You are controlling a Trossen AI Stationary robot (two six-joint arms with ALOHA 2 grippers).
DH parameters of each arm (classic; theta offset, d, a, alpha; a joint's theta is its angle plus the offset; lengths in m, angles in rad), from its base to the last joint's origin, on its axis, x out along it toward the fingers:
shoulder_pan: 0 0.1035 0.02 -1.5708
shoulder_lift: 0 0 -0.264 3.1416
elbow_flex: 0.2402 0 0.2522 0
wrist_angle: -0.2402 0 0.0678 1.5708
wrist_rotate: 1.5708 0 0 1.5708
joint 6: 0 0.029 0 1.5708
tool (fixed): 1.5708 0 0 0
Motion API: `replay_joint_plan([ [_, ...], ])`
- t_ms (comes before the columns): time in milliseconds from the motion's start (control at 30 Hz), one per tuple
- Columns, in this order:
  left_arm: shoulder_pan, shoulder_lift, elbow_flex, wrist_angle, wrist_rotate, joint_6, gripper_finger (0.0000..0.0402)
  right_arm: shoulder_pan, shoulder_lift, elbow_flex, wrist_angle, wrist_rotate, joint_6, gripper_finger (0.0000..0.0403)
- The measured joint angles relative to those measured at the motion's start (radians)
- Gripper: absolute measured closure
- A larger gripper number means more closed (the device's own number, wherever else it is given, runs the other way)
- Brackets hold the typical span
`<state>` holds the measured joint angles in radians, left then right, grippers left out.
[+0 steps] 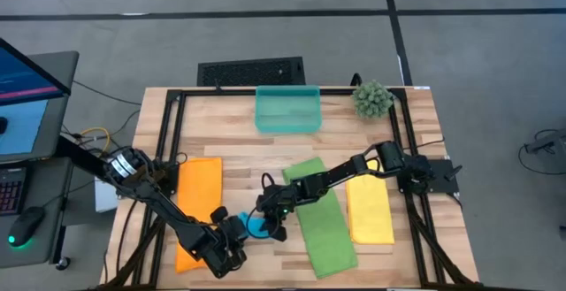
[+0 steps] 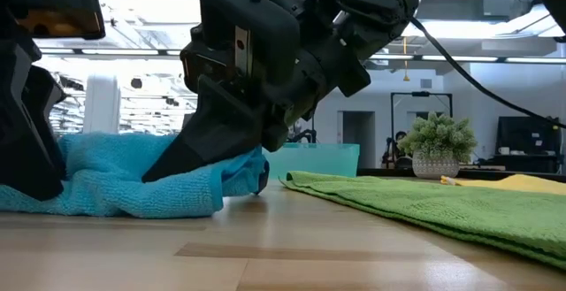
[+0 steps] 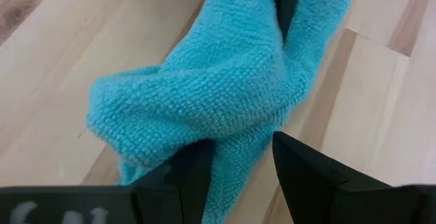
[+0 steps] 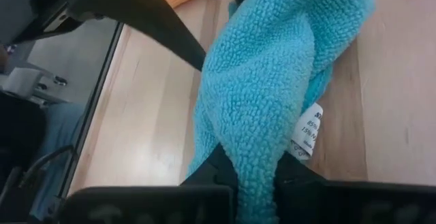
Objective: Roll microfiber towels into tight, uniform cylinder then place into a basket
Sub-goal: Put the rolled blue towel into the green bin
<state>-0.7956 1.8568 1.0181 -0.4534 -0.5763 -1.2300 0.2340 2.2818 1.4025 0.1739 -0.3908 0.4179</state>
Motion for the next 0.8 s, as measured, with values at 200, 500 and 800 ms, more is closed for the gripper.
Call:
replay_joint_plan([
  [200, -0.011, 0.0, 0.063, -0.149, -0.007, -0.009, 0.025, -0.001, -0.017, -0.005, -0.026, -0.004, 0.017, 0.0369],
  [500, -0.075, -0.002, 0.159, -0.395, -0.033, -0.112, 0.025, -0.023, -0.073, -0.007, -0.106, -0.007, -0.009, 0.0369],
  [800, -0.159, -0.026, 0.191, -0.631, -0.059, -0.331, 0.025, -0.061, -0.194, -0.005, -0.244, 0.003, -0.116, 0.0369],
])
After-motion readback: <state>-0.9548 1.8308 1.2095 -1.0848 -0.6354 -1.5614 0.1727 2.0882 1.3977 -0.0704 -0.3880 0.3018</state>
